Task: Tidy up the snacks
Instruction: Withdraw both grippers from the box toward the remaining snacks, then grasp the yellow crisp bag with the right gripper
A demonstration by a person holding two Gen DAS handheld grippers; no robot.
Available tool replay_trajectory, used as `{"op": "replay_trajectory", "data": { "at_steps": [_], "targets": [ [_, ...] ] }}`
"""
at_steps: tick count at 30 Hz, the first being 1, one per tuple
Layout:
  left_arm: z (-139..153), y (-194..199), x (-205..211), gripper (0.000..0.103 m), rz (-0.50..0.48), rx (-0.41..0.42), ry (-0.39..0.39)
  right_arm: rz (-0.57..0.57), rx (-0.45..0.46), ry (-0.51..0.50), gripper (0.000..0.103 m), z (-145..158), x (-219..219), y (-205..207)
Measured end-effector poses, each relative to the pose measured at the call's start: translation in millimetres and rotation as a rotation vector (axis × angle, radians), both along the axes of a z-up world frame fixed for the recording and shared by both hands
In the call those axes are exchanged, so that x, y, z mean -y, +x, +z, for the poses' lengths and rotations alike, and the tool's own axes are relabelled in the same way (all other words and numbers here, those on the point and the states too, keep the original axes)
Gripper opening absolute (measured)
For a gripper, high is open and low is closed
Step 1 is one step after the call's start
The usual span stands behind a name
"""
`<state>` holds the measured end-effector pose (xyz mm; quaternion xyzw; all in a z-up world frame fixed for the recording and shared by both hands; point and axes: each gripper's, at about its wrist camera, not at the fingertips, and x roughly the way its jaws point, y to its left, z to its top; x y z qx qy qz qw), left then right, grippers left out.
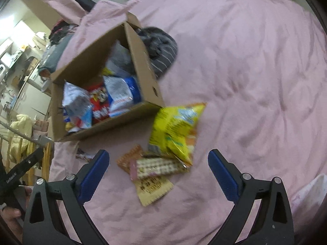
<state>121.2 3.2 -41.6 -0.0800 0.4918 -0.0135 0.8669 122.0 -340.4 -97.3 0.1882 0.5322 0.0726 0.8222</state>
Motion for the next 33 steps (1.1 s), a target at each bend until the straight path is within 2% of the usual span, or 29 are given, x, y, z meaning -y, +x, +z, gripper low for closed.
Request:
{"op": "replay_trajectory", "data": {
  "at_steps": [4,7,12,18,24,26,29,31,33],
  "targets": [
    [-12.1,1.6,3.2,0.098,0.008,-0.042,0.015,-0.031,-0.074,0.04,0.099,-15.6,10.0,2.9],
    [-18.2,3.5,2.6,0.098,0.015,-0.064,0.025,-0.097,-0.109,0.086,0.099,-23.6,23.2,5.4],
    [-24.9,6.7,-1.9,0.098,0.036,-0.094,0.013,-0.162,-0.169,0.137,0.099,-36.9,31.2,12.8],
    [-30.4,11.4,-6.5,0.098,0.059,-0.129,-0.022,-0.151,-0.228,0.096,0.099,-52.5,15.2,36.3],
    [-30.1,14.3,-4.5,0.098,0.057,-0.134,-0.031,-0.114,-0.232,0.016,0.097,-58.7,-7.0,61.1],
    [-29.7,15.0,-6.8,0.098,0.064,-0.131,-0.026,-0.095,-0.249,0.002,0.082,-63.9,-12.3,65.4],
    [-30.9,15.6,-15.5,0.098,0.091,-0.138,-0.027,-0.076,-0.256,-0.026,0.067,-70.3,-17.3,68.8],
    [-32.7,15.6,-21.2,0.098,0.11,-0.15,-0.038,-0.056,-0.246,-0.034,0.064,-69.0,-20.5,67.0],
    [-34.3,15.4,-24.9,0.098,0.121,-0.159,-0.051,-0.013,-0.25,0.018,0.058,-66.9,-25.7,62.1]
  ]
}}
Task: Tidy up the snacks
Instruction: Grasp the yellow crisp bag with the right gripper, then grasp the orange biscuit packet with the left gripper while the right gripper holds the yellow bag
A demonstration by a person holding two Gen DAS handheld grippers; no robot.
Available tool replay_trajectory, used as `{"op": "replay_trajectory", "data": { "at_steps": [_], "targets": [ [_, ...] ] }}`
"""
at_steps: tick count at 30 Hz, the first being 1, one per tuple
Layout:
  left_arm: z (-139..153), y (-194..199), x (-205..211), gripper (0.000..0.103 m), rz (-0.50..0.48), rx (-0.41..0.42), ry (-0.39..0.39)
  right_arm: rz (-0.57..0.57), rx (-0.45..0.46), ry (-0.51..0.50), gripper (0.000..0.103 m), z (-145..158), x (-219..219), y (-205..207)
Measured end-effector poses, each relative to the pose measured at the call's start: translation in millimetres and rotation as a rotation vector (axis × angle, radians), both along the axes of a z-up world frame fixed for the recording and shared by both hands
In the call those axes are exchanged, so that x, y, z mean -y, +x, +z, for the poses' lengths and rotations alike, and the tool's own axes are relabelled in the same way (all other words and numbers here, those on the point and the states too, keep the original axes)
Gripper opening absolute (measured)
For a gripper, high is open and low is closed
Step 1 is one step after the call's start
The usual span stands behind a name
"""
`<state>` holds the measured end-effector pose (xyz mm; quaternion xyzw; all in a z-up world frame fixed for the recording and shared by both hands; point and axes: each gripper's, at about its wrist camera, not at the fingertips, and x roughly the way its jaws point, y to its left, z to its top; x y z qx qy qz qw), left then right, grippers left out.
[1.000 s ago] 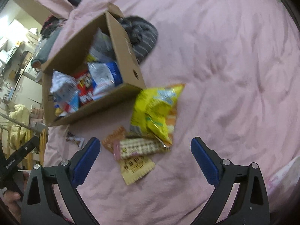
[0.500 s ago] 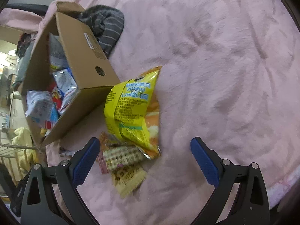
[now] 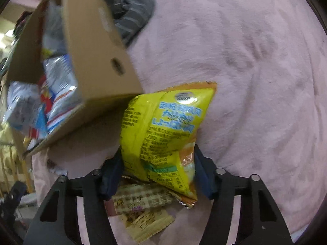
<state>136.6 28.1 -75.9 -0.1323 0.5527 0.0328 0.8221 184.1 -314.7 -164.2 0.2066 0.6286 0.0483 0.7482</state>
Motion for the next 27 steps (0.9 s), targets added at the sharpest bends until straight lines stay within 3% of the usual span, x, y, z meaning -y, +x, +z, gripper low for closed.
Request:
{"op": "replay_trajectory", "data": {
  "at_steps": [7,11,20,27],
  "targets": [
    [-3.3,-0.2,5.0,0.098,-0.012,-0.004,0.008,0.138,-0.046,0.121,0.054,-0.6,-33.3,-32.7],
    [-2.6,-1.4,12.7,0.098,-0.037,0.005,0.029,0.174,0.005,0.157,0.052,14.7,-40.6,-45.0],
    [-17.4,-6.4,39.7,0.098,-0.167,-0.047,0.045,0.002,0.17,0.18,0.051,54.7,14.8,-59.1],
    [-44.0,-10.6,124.8,0.098,-0.383,-0.155,0.013,-0.073,0.207,0.225,0.051,60.3,27.8,-55.7]
  ]
}}
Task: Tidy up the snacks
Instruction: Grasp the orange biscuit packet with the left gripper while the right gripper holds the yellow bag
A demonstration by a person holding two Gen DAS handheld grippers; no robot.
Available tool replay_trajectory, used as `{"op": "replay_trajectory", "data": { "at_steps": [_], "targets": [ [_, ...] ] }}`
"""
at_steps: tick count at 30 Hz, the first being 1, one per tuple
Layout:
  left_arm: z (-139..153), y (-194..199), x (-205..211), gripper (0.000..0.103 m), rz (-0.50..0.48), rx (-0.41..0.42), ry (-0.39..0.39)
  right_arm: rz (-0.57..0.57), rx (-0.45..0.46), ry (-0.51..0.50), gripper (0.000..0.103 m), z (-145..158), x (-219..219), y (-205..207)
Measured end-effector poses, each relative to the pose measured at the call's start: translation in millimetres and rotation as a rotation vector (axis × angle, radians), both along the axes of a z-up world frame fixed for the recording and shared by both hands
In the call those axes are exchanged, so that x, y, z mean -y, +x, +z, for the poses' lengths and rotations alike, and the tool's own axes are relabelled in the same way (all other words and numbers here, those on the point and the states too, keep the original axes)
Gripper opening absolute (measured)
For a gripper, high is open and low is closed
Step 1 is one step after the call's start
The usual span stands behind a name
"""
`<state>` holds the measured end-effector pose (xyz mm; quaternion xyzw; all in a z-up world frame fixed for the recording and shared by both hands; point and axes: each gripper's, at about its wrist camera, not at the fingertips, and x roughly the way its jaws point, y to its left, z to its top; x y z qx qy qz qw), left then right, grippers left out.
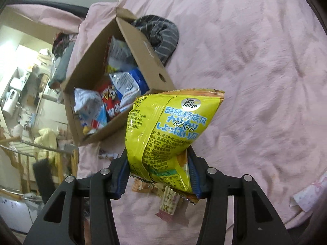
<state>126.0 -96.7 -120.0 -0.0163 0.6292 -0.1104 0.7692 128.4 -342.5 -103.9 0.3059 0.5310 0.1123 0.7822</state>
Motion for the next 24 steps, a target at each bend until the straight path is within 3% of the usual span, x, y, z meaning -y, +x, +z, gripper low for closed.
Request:
{"op": "replay_trajectory", "data": {
  "at_steps": [5,8,12,17,24],
  "targets": [
    [-25.2,6.4,48.7,0.095,-0.064,-0.058,0.026,-0.023,0.007,0.034,0.051,5.5,17.5,-1.9],
    [-39.4,10.9,64.1,0.087,-0.081,-0.096,0.056,-0.029,0.015,0.049,0.051,7.7,19.2,-1.7],
    [-45.5,13.8,75.1,0.087,-0.083,-0.098,0.089,-0.027,0.025,0.063,0.051,11.0,20.9,-1.4],
    [-40.3,14.7,87.6,0.05,-0.082,-0.082,0.089,-0.019,0.035,0.067,0.051,14.3,19.3,1.0],
    [-18.3,11.9,85.1,0.036,-0.085,-0.042,0.083,-0.005,0.042,0.059,0.051,15.6,16.0,0.6]
  ]
}}
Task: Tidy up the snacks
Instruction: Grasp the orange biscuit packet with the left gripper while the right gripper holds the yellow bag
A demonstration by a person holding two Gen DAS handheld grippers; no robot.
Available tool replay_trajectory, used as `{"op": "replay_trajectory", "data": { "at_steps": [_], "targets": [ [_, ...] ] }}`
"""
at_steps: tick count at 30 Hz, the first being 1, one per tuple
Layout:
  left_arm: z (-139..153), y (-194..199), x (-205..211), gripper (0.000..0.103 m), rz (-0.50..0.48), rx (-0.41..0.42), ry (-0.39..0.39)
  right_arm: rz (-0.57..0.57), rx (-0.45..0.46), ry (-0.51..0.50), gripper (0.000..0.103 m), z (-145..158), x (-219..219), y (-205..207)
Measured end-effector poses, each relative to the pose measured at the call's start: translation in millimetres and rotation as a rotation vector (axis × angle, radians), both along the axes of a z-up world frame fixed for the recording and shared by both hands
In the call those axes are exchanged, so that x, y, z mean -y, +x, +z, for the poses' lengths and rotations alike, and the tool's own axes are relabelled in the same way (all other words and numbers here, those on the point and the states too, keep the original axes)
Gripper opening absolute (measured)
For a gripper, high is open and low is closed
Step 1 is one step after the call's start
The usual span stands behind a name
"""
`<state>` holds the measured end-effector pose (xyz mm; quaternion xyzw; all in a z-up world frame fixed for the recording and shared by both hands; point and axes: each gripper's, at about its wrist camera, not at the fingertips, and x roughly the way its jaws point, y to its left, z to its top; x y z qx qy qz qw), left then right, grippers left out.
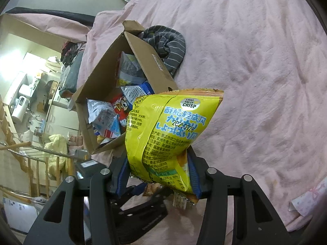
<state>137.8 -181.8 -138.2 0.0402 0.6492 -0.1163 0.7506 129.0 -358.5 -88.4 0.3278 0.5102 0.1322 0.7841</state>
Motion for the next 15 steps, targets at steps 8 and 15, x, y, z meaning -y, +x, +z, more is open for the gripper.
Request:
{"op": "replay_trajectory", "data": {
  "at_steps": [8,15],
  "targets": [
    [29.8,-4.6,-39.5,0.027,0.072,0.06,-0.02,0.01,0.007,-0.011,0.051,1.7,-5.6,0.2],
    [50.3,-21.1,-86.6,0.022,0.153,0.096,-0.048,0.035,0.019,-0.024,0.051,4.3,-13.1,-0.4]
  ]
}}
